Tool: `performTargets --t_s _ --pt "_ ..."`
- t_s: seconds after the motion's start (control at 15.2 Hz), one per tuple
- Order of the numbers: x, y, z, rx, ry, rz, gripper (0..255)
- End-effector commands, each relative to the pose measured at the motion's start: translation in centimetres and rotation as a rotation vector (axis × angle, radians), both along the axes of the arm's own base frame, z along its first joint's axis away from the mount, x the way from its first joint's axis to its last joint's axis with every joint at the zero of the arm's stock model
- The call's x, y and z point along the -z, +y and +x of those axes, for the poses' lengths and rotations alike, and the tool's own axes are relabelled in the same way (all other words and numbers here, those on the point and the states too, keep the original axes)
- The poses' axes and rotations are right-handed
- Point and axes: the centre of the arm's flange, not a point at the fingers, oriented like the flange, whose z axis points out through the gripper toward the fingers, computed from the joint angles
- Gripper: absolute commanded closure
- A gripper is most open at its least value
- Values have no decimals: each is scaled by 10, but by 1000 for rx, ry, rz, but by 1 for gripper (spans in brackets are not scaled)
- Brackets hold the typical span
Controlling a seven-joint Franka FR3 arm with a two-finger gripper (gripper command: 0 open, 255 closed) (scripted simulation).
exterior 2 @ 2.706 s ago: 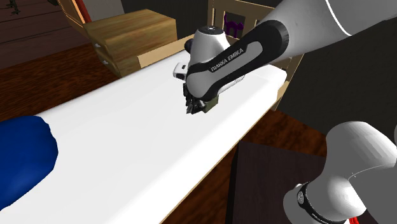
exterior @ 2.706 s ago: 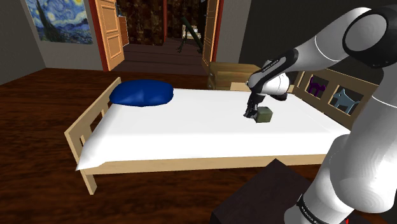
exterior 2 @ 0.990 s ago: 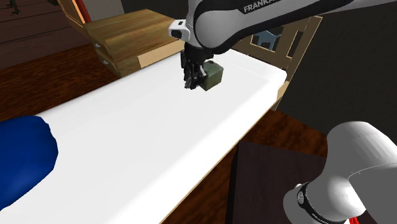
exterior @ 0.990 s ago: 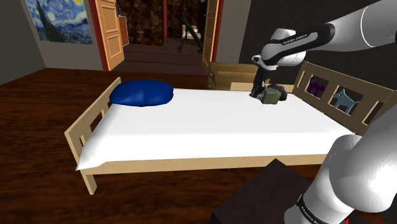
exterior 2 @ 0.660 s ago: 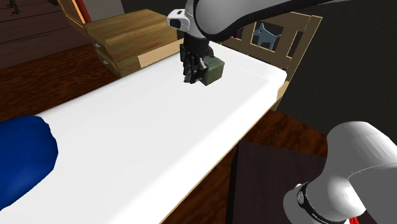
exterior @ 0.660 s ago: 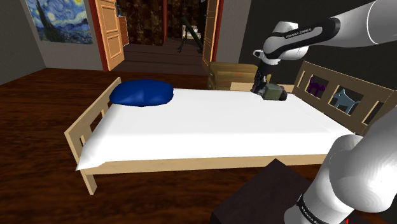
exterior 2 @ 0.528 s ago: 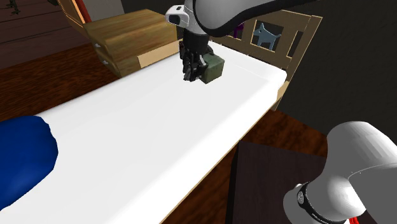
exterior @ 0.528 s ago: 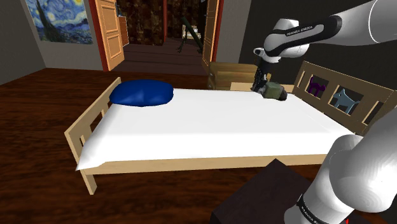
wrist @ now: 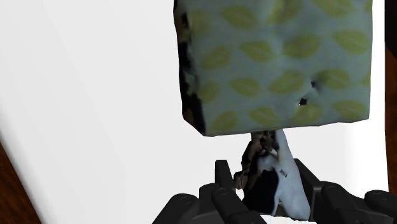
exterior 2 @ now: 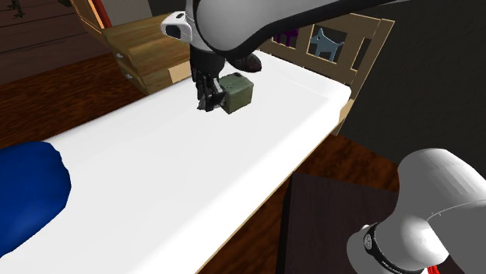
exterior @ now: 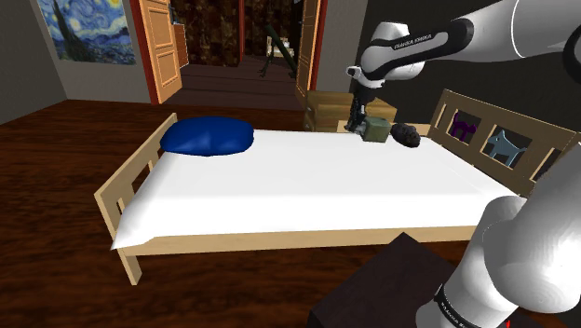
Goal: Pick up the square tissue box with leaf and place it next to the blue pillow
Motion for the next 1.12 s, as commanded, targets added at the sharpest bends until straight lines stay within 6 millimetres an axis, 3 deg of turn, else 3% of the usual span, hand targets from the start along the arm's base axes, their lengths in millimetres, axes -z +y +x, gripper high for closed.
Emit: performTargets --t_s 0.0,1.06 --pt "0 20 19 1 -1 0 255" --pt "0 189 146 1 -1 0 255"
